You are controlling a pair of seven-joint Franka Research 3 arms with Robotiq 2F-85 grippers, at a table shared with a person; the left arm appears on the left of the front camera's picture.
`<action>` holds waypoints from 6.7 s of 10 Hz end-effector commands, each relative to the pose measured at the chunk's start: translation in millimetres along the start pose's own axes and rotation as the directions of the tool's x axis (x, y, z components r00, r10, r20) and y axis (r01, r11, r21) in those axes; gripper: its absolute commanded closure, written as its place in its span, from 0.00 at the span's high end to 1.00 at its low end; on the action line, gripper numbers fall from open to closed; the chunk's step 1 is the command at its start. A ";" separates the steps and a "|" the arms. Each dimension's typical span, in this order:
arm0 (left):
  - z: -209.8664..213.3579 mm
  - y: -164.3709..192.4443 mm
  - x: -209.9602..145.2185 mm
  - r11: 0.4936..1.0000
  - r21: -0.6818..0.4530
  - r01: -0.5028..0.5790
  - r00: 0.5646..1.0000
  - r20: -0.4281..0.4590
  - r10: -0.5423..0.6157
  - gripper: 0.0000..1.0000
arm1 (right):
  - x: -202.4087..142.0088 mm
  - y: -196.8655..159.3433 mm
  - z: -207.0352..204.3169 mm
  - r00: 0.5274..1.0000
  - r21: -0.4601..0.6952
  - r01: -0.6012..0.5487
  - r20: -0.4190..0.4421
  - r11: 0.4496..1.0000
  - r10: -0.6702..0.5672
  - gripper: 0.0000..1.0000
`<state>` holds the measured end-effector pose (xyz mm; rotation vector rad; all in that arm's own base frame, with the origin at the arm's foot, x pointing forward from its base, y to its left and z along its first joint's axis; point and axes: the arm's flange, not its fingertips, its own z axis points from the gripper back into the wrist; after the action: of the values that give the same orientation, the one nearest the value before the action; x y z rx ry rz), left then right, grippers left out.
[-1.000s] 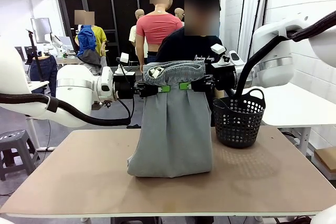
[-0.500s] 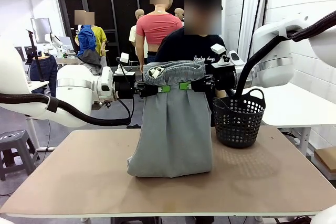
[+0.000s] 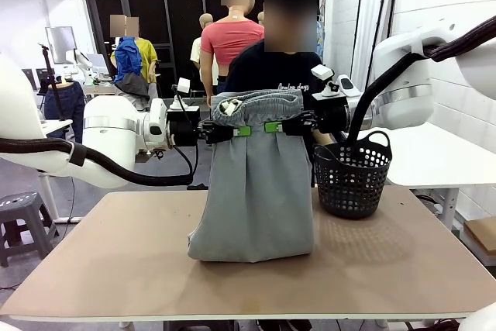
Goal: Fold the training pants.
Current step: Fold the Training pants in half.
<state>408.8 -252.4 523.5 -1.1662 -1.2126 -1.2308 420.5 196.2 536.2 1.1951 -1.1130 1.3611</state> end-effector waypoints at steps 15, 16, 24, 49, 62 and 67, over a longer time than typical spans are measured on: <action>15.0 22.5 11.5 1.000 0.014 0.028 1.000 -0.004 -0.028 0.00 | 11.5 -24.2 -10.5 1.000 0.017 0.016 -0.019 1.000 -0.016 0.00; 16.2 33.5 19.0 0.999 0.018 0.037 0.999 -0.025 -0.036 0.00 | 19.5 -34.7 -12.1 0.999 0.027 0.022 -0.028 0.999 -0.022 0.00; 9.7 142.1 112.4 0.947 0.179 0.266 0.964 -0.065 -0.259 0.00 | 124.8 -148.1 -25.2 0.984 -0.034 -0.168 -0.073 0.985 0.165 0.00; 40.9 16.8 -94.6 0.913 -0.067 -0.402 0.916 -0.050 0.399 0.00 | -88.0 -22.2 -50.0 0.891 0.093 0.455 -0.058 0.886 -0.451 0.00; 60.8 92.5 -222.3 0.578 0.156 -0.801 0.581 -0.030 0.813 0.00 | -228.1 -95.9 -61.0 0.638 -0.188 0.747 -0.063 0.637 -0.767 0.00; 47.3 98.1 -232.1 0.584 0.144 -0.799 0.583 -0.054 0.811 0.00 | -230.5 -103.8 -69.6 0.647 -0.161 0.746 -0.059 0.647 -0.760 0.00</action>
<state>512.5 -199.6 297.0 -1.3253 -0.4951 -0.5051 527.6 255.3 306.3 1.2616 -0.4737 0.6802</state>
